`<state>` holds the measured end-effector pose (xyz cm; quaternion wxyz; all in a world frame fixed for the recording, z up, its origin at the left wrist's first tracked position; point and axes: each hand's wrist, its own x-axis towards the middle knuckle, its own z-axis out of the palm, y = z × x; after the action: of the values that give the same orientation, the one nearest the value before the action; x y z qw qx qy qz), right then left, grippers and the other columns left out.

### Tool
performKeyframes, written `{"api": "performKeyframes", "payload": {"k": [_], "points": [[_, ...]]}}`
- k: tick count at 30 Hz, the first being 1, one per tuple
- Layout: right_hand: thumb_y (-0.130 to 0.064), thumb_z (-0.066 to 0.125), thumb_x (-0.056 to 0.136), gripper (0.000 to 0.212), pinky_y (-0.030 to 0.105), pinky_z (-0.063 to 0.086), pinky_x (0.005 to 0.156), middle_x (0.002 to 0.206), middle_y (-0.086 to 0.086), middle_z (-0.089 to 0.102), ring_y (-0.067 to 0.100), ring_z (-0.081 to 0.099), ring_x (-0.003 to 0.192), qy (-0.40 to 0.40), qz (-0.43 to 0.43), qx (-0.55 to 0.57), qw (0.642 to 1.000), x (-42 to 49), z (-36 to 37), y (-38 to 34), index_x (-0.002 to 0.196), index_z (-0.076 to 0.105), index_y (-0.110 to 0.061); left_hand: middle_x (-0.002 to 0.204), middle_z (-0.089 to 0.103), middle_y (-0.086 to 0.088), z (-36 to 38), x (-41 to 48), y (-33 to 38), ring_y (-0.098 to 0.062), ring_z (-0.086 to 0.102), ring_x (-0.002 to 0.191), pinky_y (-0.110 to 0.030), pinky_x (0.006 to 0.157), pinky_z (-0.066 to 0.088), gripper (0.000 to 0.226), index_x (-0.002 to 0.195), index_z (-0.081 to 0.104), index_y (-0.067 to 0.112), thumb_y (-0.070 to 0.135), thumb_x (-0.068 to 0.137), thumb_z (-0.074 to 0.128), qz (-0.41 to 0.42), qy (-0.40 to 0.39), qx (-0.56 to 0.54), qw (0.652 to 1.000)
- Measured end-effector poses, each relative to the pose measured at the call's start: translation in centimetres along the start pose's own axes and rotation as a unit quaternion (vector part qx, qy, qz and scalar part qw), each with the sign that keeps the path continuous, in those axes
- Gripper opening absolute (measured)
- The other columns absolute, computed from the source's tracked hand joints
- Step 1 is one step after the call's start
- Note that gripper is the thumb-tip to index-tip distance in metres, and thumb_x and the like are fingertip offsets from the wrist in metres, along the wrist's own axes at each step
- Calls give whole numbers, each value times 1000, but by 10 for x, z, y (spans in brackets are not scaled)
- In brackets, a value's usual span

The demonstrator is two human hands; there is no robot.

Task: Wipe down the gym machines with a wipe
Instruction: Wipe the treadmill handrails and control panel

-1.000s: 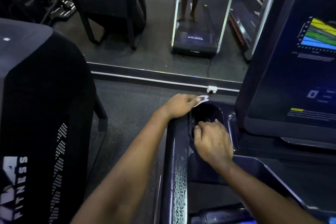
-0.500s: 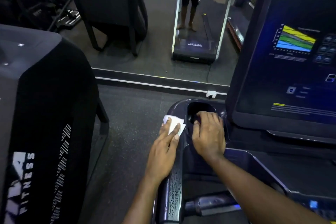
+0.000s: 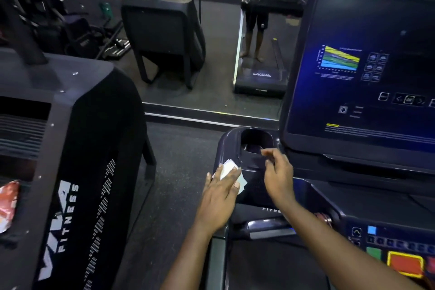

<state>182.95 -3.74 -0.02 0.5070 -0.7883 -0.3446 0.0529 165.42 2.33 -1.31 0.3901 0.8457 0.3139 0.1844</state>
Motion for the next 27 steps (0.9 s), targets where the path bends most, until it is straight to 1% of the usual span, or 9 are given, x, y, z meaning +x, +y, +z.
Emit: {"api": "performKeyframes", "payload": {"k": [3, 5, 8, 11, 13, 17, 20, 23, 27], "points": [[9, 52, 89, 33, 29, 46, 94, 101, -2, 66, 19, 61, 103, 27, 10, -22, 999, -20, -8, 2, 103, 70, -15, 162, 24, 20, -3, 11, 8, 6, 8, 150, -32, 126, -7, 47, 157, 27, 41, 33, 111, 31, 11, -41, -22, 999], [7, 51, 86, 32, 33, 48, 95, 101, -1, 68, 18, 60, 102, 18, -18, -49, 998, -33, -3, -2, 103, 71, -13, 160, 31, 23, -6, 15, 6, 6, 21, 148, -30, 127, -1, 48, 156, 24, 45, 31, 111, 33, 6, -34, -68, 997], [-19, 40, 90, 42, 36, 45, 106, 121, 5, 69, 20, 59, 116, -57, -60, -51, 995, -56, 14, -14, 117, 71, -8, 154, 41, 22, -11, 14, -2, 7, 35, 142, -22, 122, 17, 50, 154, 29, 48, 26, 110, 39, -5, 15, -176, 984], [-18, 38, 101, 49, 29, 20, 124, 156, 6, 44, 17, 33, 148, -164, -109, -144, 970, -68, 33, -16, 148, 50, -10, 153, 40, 21, -15, 15, -9, 7, 38, 140, -13, 114, 26, 52, 153, 31, 43, 16, 108, 39, -24, 64, -192, 979], [-16, 35, 102, 58, 31, 4, 126, 167, 0, 22, 12, 11, 155, -183, -123, -230, 948, -69, 39, -13, 160, 27, -15, 149, 42, 21, -15, 15, -9, 12, 40, 135, -7, 110, 26, 52, 155, 33, 34, 13, 108, 39, -52, 103, -159, 981], [-29, 18, 101, 63, 41, 5, 127, 169, 3, 12, 18, 4, 156, -152, -109, -337, 923, -57, 36, -15, 161, 16, -13, 160, 37, 4, -5, 22, -8, -9, 28, 150, -35, 125, 21, 45, 154, 40, 19, 14, 109, 38, -75, 104, -111, 986], [-37, 1, 96, 73, 39, 1, 126, 169, 9, 11, 20, 4, 156, -165, -87, -345, 920, -35, 36, -15, 161, 14, -7, 160, 38, 0, 2, 31, -5, -14, 27, 151, -28, 124, 19, 44, 152, 43, 15, 14, 109, 37, -71, 103, -88, 988], [-33, 18, 107, 61, 37, -1, 126, 168, 11, 13, 21, 4, 157, -186, -70, -375, 905, -10, 41, -19, 160, 14, -3, 158, 43, -2, 3, 40, -3, -17, 33, 148, -27, 121, 24, 44, 151, 45, 12, 14, 108, 37, -90, 127, -94, 983], [-30, 27, 108, 58, 37, 5, 127, 167, 13, 18, 23, 10, 156, -139, -32, -375, 916, 4, 40, -19, 159, 20, -2, 160, 39, -4, 8, 47, -6, -16, 31, 150, -29, 123, 23, 44, 152, 42, 12, 14, 108, 36, -102, 132, -94, 982]]}}
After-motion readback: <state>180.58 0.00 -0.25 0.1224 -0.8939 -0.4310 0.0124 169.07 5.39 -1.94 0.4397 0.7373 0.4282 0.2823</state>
